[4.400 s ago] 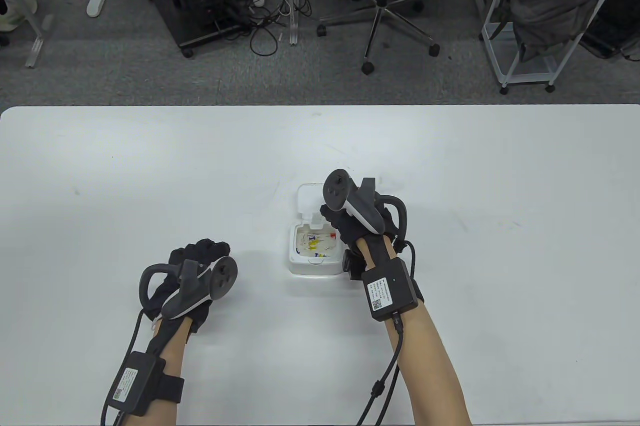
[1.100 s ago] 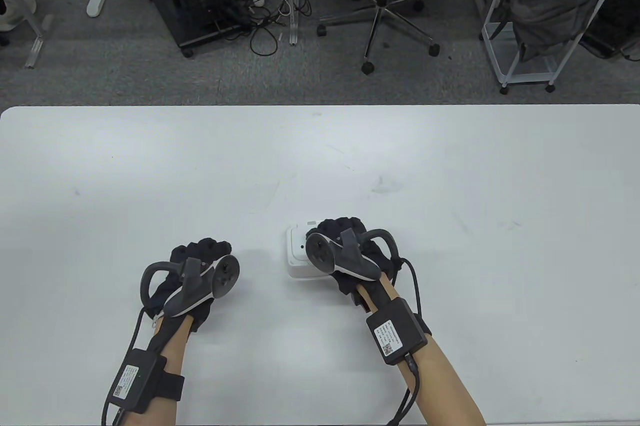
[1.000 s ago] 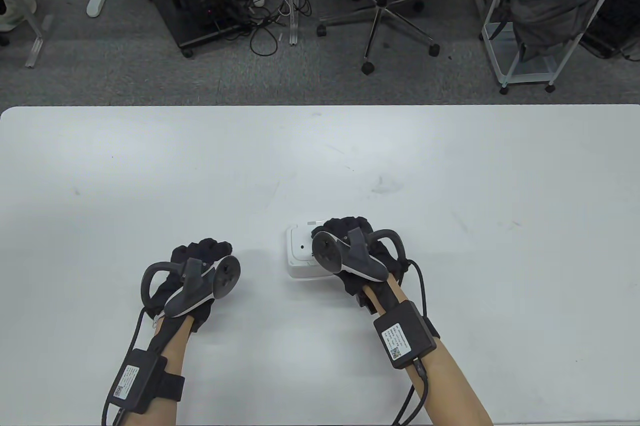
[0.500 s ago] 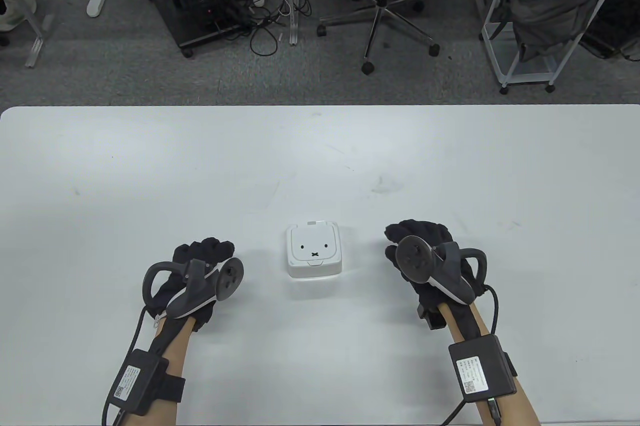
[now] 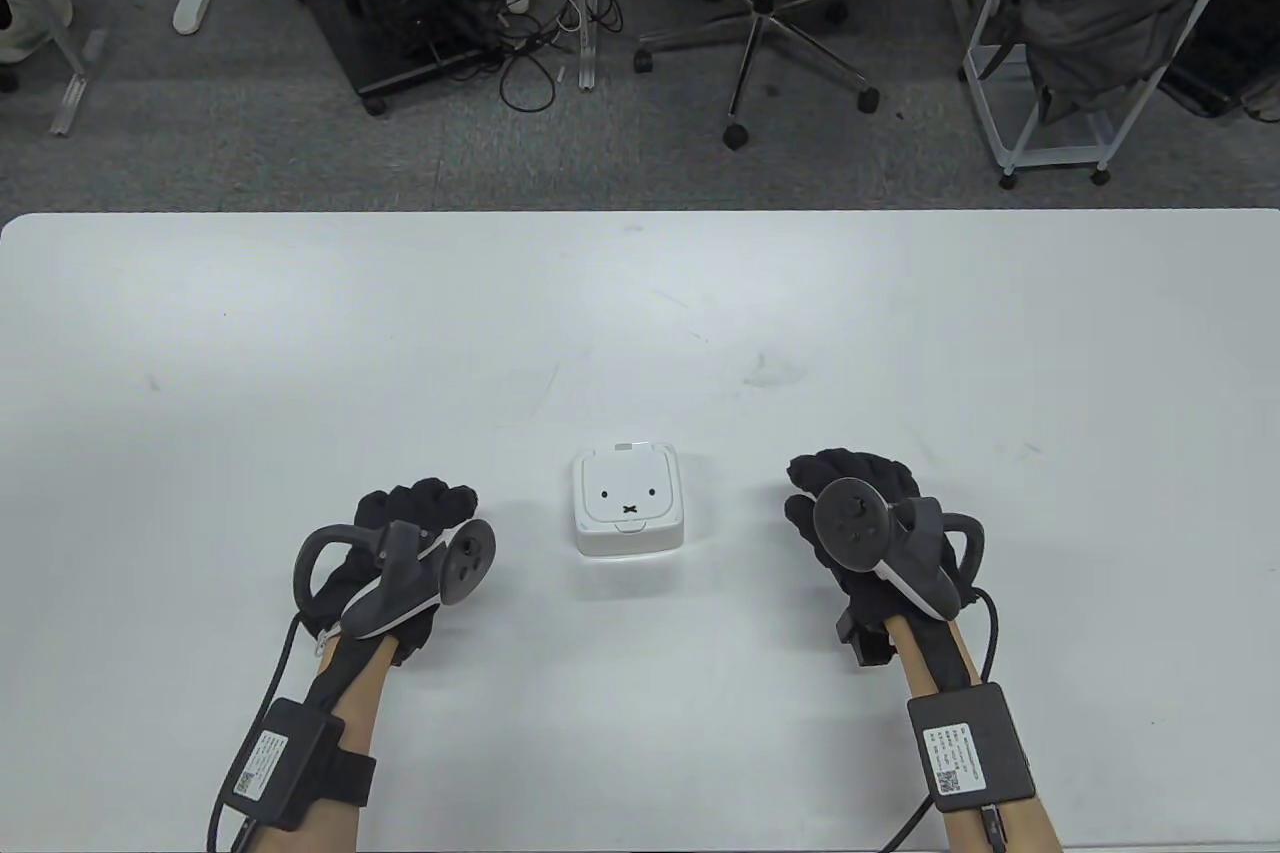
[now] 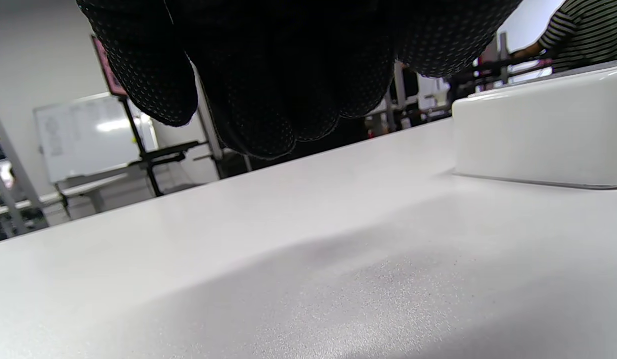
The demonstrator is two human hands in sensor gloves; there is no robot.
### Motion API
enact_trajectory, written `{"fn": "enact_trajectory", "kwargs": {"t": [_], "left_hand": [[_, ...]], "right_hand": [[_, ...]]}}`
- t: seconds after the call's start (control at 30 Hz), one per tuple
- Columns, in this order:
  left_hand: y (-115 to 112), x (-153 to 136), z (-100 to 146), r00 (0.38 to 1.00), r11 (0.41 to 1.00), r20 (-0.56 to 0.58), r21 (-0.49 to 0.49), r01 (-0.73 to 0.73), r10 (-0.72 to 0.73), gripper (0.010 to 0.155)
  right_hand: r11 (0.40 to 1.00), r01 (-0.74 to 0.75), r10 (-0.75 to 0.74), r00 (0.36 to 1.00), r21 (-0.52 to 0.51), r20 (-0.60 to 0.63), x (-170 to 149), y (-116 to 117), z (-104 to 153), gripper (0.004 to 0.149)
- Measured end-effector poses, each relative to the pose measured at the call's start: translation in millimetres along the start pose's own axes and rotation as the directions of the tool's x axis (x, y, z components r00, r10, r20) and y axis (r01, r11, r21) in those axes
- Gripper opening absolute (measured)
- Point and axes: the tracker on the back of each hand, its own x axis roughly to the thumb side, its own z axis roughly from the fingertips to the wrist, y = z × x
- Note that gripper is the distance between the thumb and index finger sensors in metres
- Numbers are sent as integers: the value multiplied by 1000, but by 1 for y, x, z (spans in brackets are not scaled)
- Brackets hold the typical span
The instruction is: Press to open box and store push pins
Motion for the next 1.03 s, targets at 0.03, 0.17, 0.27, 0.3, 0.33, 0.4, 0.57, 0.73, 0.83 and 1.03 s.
{"fn": "enact_trajectory", "kwargs": {"t": [0.03,0.17,0.27,0.3,0.33,0.4,0.57,0.73,0.83,1.03], "left_hand": [[0,0,0,1000,1000,1,-2,-2,2,50],[1,1,0,1000,1000,4,-3,0,0,50],[1,1,0,1000,1000,1,-2,0,0,50],[1,1,0,1000,1000,1,-1,2,-2,50],[1,1,1,1000,1000,1,0,3,-3,50],[1,1,1,1000,1000,1,0,0,0,50],[1,2,1,1000,1000,8,3,2,-2,50],[3,1,3,1000,1000,6,12,-3,3,50],[2,1,3,1000,1000,5,10,-1,1,50],[3,1,3,1000,1000,4,13,-2,1,50]], "right_hand": [[1000,11,-11,1000,3,-3,-1,1,0,49],[1000,5,-5,1000,17,-10,-5,2,1,49],[1000,18,-17,1000,19,-13,-7,3,1,49],[1000,16,-16,1000,19,-13,-7,3,1,49],[1000,12,-12,1000,18,-14,-7,2,1,49],[1000,17,-17,1000,25,-8,-6,3,1,49],[1000,10,-10,1000,30,-1,-5,4,2,49],[999,15,-15,1000,32,-9,-6,4,3,49],[999,6,-5,1000,33,-9,-6,5,4,49],[999,7,-7,1000,33,-10,-7,4,4,49]]}}
